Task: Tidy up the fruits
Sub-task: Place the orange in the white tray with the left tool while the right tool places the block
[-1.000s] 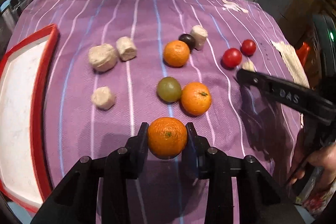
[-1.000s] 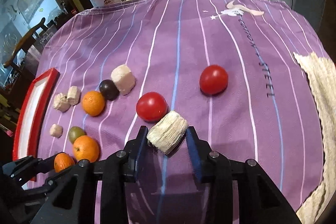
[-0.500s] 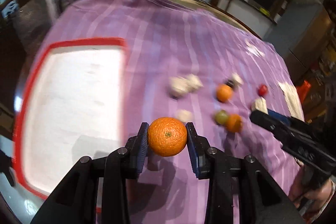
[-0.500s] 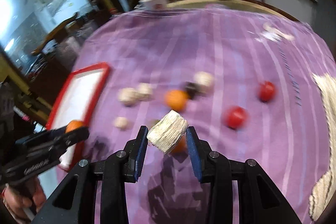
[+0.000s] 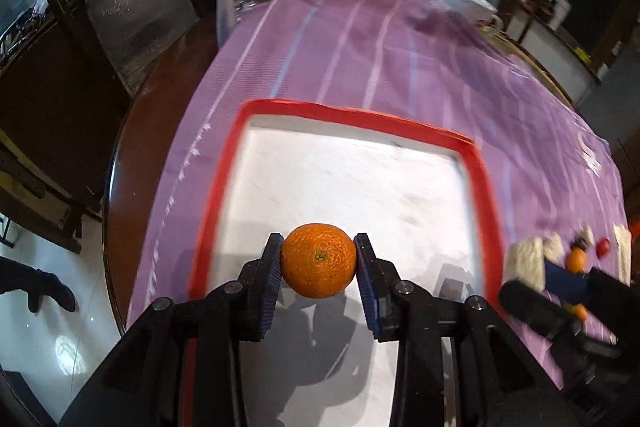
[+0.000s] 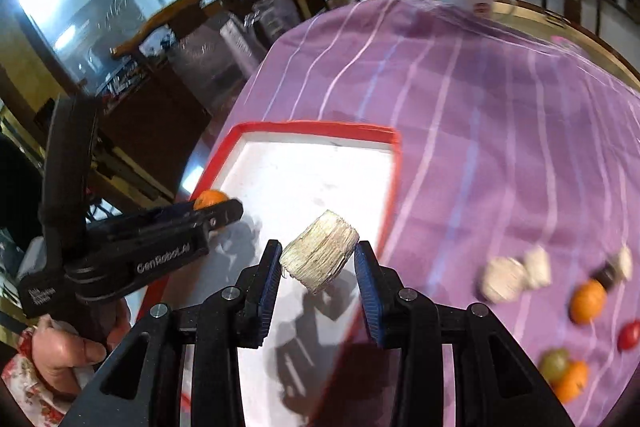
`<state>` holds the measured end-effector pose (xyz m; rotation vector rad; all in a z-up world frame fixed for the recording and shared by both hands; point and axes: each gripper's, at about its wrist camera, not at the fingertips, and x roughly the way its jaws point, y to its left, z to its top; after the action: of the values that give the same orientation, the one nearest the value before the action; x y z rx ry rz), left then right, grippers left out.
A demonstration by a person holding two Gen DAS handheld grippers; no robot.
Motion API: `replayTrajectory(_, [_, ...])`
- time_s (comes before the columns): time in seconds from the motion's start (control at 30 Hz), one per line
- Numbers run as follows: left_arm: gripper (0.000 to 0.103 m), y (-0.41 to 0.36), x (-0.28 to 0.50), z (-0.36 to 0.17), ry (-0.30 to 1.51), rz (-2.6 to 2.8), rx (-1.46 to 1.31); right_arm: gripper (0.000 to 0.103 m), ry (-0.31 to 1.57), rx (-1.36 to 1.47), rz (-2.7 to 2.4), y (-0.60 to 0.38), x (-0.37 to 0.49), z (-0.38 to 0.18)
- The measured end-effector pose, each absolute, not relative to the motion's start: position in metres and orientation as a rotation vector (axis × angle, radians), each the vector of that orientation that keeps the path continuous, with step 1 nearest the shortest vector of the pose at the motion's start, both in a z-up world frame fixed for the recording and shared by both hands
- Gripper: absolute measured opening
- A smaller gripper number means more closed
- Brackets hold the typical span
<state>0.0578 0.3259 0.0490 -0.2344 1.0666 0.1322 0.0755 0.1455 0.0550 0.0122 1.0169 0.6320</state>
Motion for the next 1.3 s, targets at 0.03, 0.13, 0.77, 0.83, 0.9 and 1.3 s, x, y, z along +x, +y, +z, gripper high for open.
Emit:
replayTrajectory(0.03, [0.034, 0.331, 0.064, 0.045, 1.071, 0.131, -0.239, 0.041, 1.024, 0.004, 0.63, 0.152, 0.078, 0.052])
replayTrajectory(0.13, [0.034, 0.339, 0.075, 0.034, 1.095, 0.139, -0.246, 0.041, 1.055, -0.025, 0.615, 0.173, 0.092, 0.032])
replayTrajectory(0.77, [0.069, 0.358, 0.063, 0.059, 1.03, 0.18, -0.32, 0.051, 1.039, -0.008, 0.583, 0.175, 0.106, 0.03])
replayTrajectory(0.83, [0.073, 0.361, 0.053, 0.068, 1.017, 0.203, -0.348, 0.051, 1.031, 0.003, 0.582, 0.171, 0.102, 0.035])
replayTrajectory(0.9, [0.078, 0.363, 0.041, 0.077, 1.01, 0.244, -0.372, 0.052, 1.022, 0.012, 0.581, 0.167, 0.097, 0.039])
replayTrajectory(1.3, [0.078, 0.326, -0.036, 0.122, 0.924, 0.232, -0.494, 0.052, 0.98, 0.091, 0.569, 0.117, 0.047, 0.075])
